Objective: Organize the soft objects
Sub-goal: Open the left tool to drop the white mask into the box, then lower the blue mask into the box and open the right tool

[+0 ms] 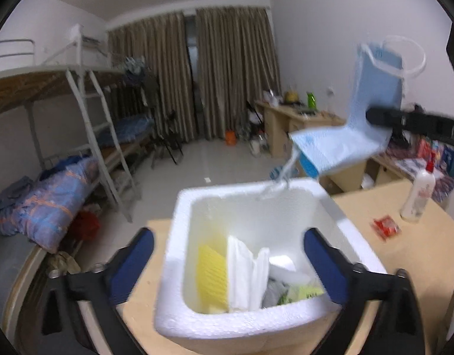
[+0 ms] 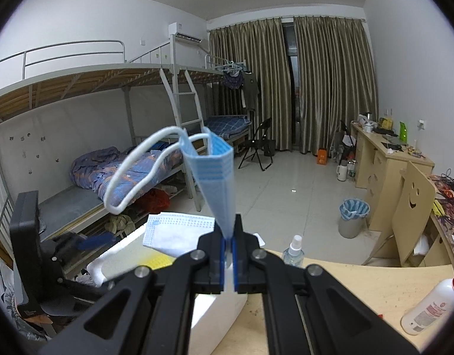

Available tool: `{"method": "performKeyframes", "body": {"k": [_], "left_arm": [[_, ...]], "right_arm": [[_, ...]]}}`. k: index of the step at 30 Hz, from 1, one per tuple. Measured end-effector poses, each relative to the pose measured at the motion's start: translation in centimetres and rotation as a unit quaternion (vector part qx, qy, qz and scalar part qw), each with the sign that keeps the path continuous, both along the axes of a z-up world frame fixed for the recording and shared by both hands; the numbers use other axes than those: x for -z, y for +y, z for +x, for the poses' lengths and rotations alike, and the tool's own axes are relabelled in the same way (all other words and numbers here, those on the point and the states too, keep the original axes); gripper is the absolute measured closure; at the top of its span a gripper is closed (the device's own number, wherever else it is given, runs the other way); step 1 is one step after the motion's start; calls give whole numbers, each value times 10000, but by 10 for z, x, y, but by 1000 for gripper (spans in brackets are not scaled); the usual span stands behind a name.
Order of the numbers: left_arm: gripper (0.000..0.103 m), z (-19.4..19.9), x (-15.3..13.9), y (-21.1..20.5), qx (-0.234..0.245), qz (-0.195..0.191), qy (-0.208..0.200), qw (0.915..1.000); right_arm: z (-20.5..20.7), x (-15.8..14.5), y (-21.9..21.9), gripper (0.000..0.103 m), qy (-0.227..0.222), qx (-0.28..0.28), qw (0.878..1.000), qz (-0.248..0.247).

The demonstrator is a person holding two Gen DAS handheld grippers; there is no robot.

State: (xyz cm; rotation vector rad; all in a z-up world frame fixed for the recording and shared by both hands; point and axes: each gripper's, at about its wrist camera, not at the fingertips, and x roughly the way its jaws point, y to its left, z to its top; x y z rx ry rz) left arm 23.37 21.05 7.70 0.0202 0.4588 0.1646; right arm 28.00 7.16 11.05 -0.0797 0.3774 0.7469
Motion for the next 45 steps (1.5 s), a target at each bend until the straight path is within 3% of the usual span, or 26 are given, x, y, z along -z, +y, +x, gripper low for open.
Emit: {"method": "performKeyframes", "body": {"k": [20,29,45], "left_arm": [[0,-49,-9,19,-588,29,-707,9958],[0,-73,-6,13,-685,241,-957,9928],[0,-73,1,24,-708,-45,-958,9929]], "right_arm": [[1,9,12,97,44,-319,9995,-51],[-7,15,27,97,77,-593,9981,-149],[-11,29,42,97,168,-698,9968,-350]]}}
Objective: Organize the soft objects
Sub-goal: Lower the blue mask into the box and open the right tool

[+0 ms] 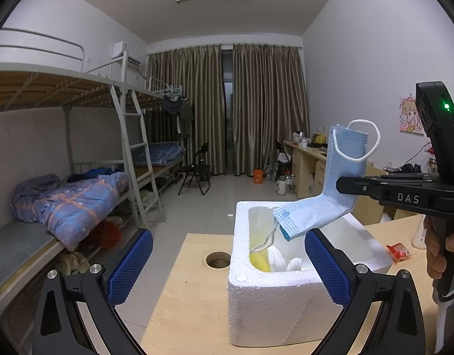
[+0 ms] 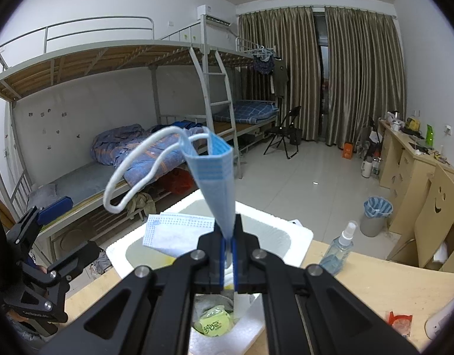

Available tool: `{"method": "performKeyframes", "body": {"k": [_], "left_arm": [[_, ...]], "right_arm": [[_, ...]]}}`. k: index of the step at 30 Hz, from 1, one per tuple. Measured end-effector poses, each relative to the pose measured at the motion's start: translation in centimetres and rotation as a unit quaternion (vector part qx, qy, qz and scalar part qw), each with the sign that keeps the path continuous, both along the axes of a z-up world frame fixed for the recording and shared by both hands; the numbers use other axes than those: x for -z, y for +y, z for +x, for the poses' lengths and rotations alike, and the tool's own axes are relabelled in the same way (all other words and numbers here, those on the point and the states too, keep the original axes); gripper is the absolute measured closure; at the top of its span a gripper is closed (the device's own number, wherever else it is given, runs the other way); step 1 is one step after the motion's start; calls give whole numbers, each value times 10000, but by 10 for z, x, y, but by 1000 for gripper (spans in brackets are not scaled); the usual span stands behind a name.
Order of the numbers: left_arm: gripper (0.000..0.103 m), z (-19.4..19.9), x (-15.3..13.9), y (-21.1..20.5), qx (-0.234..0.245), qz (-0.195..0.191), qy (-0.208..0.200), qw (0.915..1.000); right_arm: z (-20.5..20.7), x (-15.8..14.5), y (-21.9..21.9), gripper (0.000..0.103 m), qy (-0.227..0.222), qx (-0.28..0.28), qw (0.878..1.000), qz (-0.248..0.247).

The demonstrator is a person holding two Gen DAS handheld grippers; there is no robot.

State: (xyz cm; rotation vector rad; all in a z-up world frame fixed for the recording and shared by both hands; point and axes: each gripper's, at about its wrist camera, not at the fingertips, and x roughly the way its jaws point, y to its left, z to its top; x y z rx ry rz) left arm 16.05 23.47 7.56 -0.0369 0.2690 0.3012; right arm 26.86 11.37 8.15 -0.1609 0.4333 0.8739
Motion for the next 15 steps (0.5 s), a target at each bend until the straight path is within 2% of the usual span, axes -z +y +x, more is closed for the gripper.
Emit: {"method": "performKeyframes", "body": {"k": [11,14,15], "left_arm": [[0,2,5,-8,110,87,114,9998],[0,1,5,-7,104,65,101,9999],[0,1,5,-7,105,56,96,9999]], "right_arm": [[1,1,5,96,46,56,10000,-47],[0,1,4,85,39,72,10000,-32],[0,1,4,78,40,74,10000,-39]]}}
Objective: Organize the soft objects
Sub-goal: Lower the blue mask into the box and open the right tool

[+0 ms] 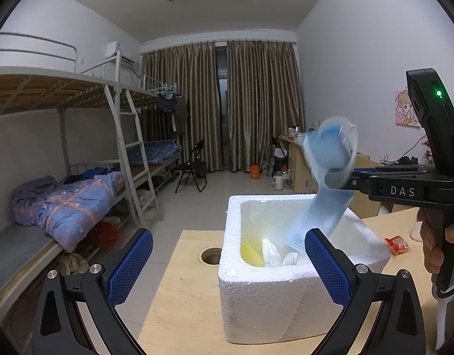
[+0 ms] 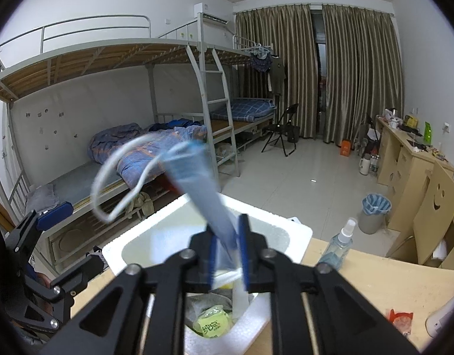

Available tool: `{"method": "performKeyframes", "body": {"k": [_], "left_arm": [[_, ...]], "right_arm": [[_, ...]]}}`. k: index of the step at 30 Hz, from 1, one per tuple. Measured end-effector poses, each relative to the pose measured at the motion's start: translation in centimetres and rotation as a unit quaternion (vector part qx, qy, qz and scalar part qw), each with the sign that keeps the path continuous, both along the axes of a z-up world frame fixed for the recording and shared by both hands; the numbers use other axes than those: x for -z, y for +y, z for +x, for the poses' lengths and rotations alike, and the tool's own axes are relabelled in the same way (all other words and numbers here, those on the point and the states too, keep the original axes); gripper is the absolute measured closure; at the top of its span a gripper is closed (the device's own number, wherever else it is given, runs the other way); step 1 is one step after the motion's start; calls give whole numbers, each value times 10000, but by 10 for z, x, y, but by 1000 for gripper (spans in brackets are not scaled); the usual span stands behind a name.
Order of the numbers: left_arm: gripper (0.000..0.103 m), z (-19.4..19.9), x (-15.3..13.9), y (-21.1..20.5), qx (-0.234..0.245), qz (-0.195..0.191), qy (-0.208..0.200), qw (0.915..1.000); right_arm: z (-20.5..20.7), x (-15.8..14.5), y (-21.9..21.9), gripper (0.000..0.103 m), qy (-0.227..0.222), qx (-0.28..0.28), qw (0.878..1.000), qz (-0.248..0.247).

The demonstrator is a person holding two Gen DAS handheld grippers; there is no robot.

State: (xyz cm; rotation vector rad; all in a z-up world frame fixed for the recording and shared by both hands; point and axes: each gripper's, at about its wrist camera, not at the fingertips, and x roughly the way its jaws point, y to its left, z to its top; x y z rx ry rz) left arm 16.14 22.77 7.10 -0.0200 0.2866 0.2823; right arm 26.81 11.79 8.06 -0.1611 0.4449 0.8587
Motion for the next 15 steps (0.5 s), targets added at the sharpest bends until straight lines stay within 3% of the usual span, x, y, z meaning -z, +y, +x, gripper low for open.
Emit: {"method": "performKeyframes", "body": {"k": [5,7,10,15], "left_arm": [[0,-1,0,0,-1,8,-23,10000],[0,-1,0,0,0,4,-22,10000],[0,-1,0,0,-1,7,-20,10000],[0,-1,0,0,-3,0,-23,10000]], "right_arm": [[-2,0,0,59,-12,8,10000,4],[-2,0,0,45,3,12,10000,13],[-3,-1,-1,32,-8,58,10000,29],[0,0,-1,25,59,89,9999,35]]}}
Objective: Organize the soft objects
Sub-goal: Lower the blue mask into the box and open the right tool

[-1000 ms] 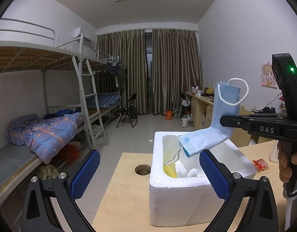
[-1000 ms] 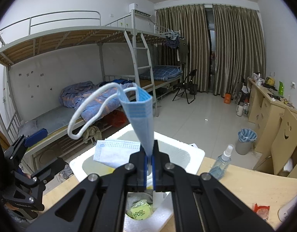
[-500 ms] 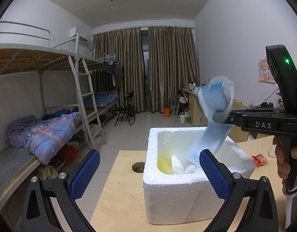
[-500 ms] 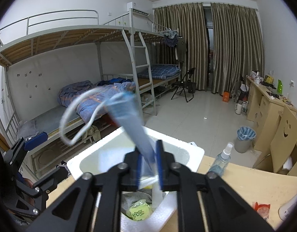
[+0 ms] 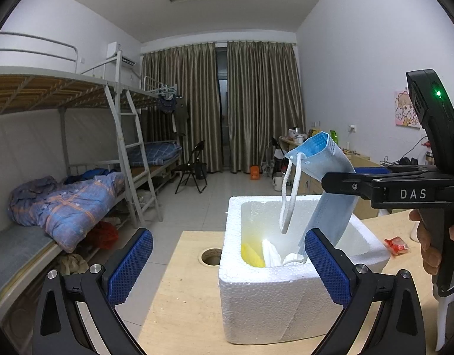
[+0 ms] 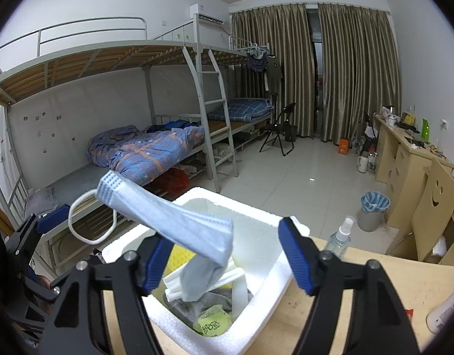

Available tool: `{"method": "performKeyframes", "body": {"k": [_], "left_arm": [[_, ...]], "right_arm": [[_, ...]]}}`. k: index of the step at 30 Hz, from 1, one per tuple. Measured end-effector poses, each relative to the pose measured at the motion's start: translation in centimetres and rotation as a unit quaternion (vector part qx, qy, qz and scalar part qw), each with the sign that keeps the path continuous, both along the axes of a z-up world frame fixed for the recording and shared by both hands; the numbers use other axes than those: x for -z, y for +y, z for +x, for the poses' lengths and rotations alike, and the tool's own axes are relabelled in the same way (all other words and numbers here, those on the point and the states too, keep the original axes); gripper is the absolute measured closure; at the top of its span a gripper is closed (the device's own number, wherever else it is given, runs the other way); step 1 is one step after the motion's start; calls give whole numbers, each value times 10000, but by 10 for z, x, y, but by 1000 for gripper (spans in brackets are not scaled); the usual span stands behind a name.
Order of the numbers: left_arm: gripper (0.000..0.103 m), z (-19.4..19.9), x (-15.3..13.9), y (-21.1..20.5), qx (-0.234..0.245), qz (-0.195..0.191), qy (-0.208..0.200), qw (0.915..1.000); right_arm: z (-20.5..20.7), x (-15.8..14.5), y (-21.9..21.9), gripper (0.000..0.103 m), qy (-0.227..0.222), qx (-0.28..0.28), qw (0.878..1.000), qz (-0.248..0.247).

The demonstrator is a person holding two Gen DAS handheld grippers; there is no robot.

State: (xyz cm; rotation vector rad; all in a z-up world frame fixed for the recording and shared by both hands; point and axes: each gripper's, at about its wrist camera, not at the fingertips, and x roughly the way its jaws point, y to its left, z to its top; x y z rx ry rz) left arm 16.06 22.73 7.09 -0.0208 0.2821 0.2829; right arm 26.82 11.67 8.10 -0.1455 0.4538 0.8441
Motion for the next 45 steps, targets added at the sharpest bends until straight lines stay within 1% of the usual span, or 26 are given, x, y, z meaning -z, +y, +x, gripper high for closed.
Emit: {"method": "performKeyframes", "body": {"k": [4,13,14,17,24,31,36,40,45], "left_arm": [[0,0,0,0,-9,9,5,10000],[0,0,0,0,-11,5,2,10000],[0,0,1,-1,-13,2,7,10000],[0,0,1,-1,-27,-11,2,10000],[0,-3,0,0,-18,-6,12,10000],[0,-1,0,0,-21,2,12,10000],[0,1,-2,0,-47,-4,-7,10000],[0,5,0,-1,-54,-14,84,9999],[0,0,-6,-11,9,89,21,10000]], "right_arm": [[1,0,1,20,71,31,10000,-24],[1,2,3,19,133,27,9999,-58],[3,2,2,19,204,-6,9998,-8],[12,3,-1,19,614,-66,9980,165],[7,3,2,19,562,-69,9983,104],[5,1,0,19,659,-143,9976,163],[6,2,-1,18,633,-48,9979,116],[6,4,-2,18,645,103,9979,-31],[-1,7,-13,18,672,215,9973,-189]]}}
